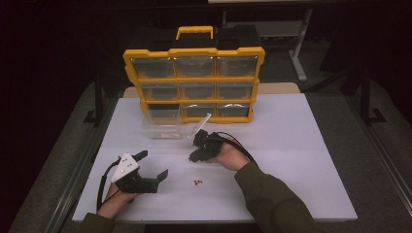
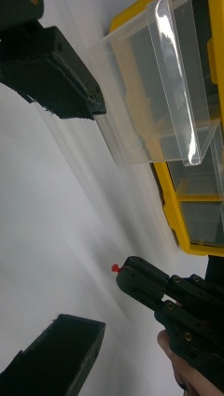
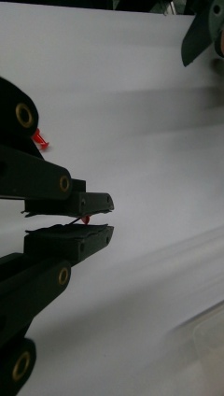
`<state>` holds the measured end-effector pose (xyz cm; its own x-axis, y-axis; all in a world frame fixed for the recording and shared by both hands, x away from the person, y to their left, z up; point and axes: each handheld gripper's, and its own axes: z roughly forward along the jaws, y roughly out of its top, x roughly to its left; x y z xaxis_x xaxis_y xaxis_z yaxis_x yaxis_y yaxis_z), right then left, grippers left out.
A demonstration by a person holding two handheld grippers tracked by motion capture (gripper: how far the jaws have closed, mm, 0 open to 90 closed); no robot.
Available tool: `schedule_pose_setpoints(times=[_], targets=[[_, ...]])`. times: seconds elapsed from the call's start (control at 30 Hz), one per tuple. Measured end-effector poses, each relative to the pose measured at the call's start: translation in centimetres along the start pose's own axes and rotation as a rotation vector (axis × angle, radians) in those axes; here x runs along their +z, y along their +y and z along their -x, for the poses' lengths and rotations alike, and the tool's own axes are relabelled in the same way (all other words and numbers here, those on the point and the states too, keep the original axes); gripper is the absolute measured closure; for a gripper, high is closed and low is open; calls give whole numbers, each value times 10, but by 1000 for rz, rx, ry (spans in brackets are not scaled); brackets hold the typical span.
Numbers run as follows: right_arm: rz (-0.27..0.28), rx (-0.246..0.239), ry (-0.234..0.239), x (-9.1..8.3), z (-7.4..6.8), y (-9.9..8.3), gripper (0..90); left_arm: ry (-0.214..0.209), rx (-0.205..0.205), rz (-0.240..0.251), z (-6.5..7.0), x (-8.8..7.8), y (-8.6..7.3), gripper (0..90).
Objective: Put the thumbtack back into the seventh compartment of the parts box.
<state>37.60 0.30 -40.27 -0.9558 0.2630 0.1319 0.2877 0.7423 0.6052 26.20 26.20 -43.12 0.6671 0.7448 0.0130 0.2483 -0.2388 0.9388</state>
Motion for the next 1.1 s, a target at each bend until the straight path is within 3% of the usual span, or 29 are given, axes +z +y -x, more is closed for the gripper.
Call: schedule_pose_setpoints(times=[1.1], targets=[[70, 56, -43, -14, 18, 31, 822, -4, -1, -2, 0, 1, 0, 0]])
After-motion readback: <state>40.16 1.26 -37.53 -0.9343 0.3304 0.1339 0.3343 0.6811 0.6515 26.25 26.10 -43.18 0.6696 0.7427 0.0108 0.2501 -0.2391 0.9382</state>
